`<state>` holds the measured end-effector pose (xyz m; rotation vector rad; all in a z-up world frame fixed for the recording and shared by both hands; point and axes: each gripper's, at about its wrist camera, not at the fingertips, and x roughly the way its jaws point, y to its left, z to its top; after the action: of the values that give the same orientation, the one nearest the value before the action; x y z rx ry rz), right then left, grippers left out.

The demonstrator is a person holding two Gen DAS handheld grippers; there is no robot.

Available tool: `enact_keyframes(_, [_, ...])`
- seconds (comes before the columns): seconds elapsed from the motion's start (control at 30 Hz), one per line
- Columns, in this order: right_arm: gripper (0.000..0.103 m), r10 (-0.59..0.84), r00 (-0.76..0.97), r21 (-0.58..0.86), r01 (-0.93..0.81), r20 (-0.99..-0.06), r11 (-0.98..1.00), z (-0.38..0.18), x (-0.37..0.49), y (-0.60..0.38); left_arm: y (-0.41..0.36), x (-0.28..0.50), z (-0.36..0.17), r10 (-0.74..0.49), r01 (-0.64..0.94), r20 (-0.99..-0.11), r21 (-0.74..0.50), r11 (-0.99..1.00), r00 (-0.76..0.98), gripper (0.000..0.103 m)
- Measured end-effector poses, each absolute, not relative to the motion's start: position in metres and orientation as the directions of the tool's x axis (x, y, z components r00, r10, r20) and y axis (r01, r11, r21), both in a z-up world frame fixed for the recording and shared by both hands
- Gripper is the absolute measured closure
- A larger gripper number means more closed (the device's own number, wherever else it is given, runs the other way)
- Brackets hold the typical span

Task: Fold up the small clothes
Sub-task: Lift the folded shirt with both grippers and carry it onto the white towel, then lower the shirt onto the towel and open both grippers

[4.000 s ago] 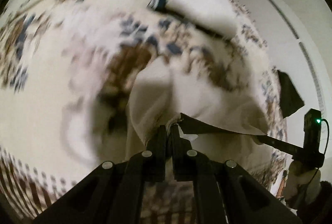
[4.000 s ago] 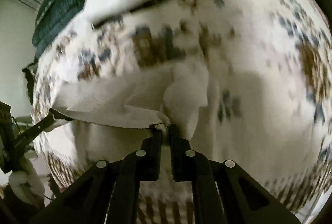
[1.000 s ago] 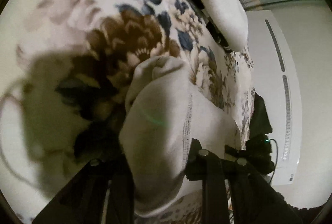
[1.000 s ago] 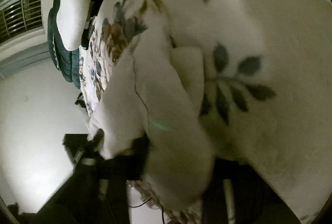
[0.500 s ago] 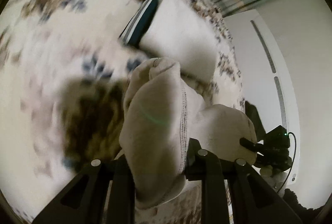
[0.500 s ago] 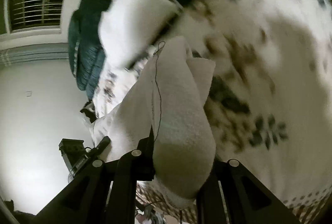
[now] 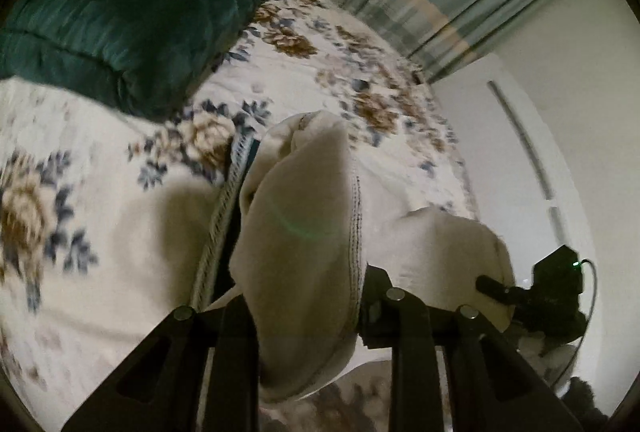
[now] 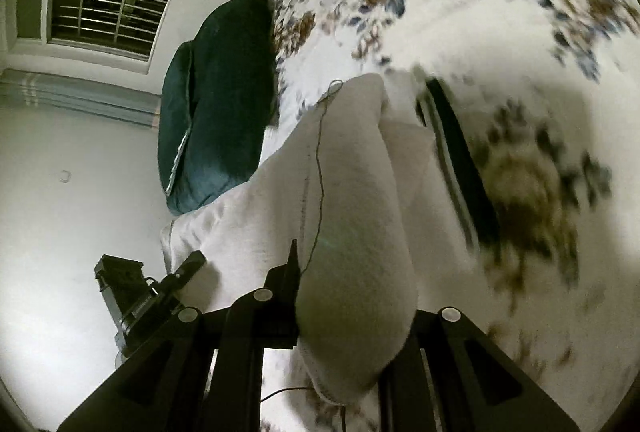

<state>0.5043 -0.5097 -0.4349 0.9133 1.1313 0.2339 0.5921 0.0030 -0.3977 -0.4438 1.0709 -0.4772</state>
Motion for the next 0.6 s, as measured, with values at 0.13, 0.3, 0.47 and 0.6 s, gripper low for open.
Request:
enact_keyframes(0.13, [0.089,0.558,0.398,0.678,0.301,-0.729,0.671,-0.478,0.550,-0.516,-0.008,0.623,-0.435,-0.496,0.126,-0.776,-0.489,0.863,0.389,0.081])
enact_keyframes(0.3, [0.081,0.471,0.339,0.571,0.323,-0.815,0.755,-0.490,0.564,-0.515,-0.014,0.625,-0.438,-0.448,0.144,-0.788,-0.430,0.891,0.422,0.031])
enact_keyframes(0.47, [0.015,0.133,0.236,0.202,0.299,-0.963,0.933,-0.476,0.561,-0.480,-0.033,0.618,-0.431,-0.301,0.144,-0.852,-0.264,0.954,0.429,0.001])
enact_keyframes(0.6, [0.000,-0.100,0.194,-0.042,0.282,-0.976,0.959,-0.470,0.548,-0.448,-0.043,0.602,-0.428,-0.186,0.121,-0.874,-0.147,0.982,0.449,0.001])
